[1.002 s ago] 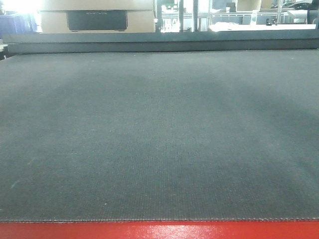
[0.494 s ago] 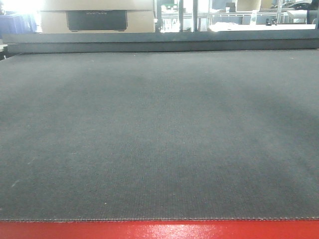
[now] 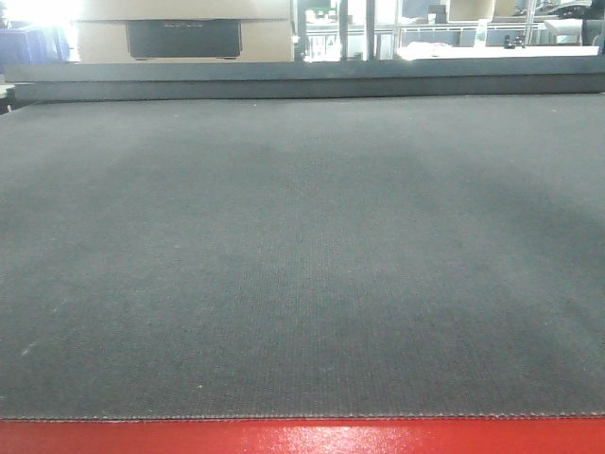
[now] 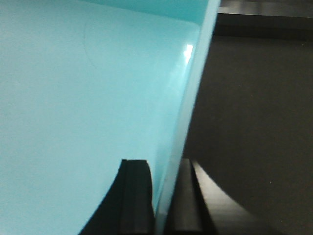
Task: Fetch blue bin and place on conveyor start
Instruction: 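Hold the teal bin above the grey belt near its start, then lower the teal bin onto the grey belt with both grippers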
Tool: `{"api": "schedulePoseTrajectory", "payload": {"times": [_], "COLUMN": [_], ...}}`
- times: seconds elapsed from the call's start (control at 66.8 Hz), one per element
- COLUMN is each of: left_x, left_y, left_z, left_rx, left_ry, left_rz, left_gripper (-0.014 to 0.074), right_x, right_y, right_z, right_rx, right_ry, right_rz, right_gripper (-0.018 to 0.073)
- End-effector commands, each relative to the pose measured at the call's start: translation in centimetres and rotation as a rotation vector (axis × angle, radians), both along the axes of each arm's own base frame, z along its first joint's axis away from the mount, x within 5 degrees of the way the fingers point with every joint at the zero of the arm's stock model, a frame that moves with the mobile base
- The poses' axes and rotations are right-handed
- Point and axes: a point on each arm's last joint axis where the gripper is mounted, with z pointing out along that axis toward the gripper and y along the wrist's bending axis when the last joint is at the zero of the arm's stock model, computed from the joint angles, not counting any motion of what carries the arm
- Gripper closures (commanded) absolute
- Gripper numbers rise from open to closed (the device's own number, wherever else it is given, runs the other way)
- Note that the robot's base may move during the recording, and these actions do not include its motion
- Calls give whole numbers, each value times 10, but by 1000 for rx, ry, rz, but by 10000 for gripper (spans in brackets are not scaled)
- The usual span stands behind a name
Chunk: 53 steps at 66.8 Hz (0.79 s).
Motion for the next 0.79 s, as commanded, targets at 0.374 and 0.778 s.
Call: {"api": "schedulePoseTrajectory", "payload": {"times": [0.374, 0.778], "left_x": [-9, 9], "left_y": [-3, -9], "left_z": [-45, -170], "left_rx": [0, 34], "left_ry": [316, 474], "left_rz": [-22, -8], "left_gripper": [707, 707], "right_x": [-12, 21], "right_y": [-5, 2], "right_z": [-18, -143], "right_rx": [-86, -125], "right_ry": [151, 336], "right_rz": [13, 3], "right_gripper": [711, 711]}}
